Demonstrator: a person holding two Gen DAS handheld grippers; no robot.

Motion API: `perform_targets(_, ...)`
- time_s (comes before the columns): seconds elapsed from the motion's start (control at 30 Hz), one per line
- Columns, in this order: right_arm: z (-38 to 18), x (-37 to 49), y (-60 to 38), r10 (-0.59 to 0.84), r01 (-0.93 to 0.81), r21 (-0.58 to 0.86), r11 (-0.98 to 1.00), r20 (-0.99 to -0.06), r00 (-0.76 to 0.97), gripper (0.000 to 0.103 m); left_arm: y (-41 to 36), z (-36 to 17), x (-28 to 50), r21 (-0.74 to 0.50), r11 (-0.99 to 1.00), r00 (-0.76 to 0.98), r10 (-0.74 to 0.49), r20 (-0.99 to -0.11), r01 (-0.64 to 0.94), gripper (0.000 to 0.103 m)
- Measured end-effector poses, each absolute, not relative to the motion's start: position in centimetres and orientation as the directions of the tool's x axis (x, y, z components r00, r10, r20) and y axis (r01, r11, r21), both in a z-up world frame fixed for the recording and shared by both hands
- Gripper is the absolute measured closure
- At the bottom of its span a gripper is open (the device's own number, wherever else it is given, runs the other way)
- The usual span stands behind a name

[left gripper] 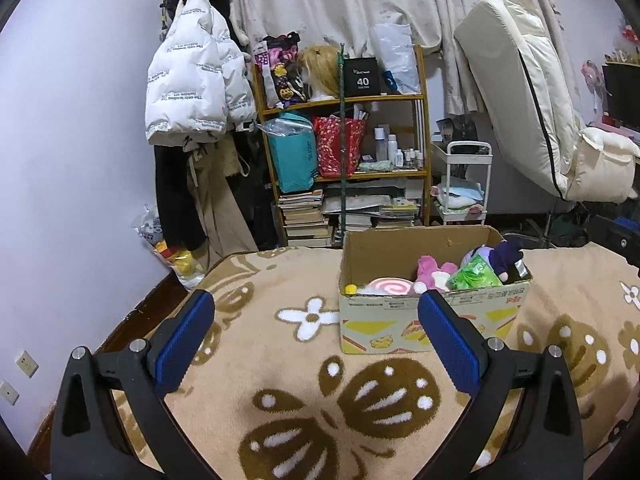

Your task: Organize soft objects

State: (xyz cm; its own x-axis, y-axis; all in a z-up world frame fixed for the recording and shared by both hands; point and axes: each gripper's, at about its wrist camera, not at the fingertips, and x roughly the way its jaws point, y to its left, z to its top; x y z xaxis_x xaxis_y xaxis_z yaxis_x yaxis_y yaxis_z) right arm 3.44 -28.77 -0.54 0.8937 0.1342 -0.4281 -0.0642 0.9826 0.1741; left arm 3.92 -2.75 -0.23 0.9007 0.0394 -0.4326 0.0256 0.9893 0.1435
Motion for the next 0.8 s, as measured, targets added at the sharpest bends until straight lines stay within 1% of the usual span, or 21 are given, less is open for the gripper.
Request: perform_targets(0.8,-0.71,3.57,-28.75,0.128,-0.058,0.172,0.983,-0.433,0.892,0.000,-2.22,-0.24,4.13,0.133,0.991,0.895,0.040,-0.444,0.021,0.002)
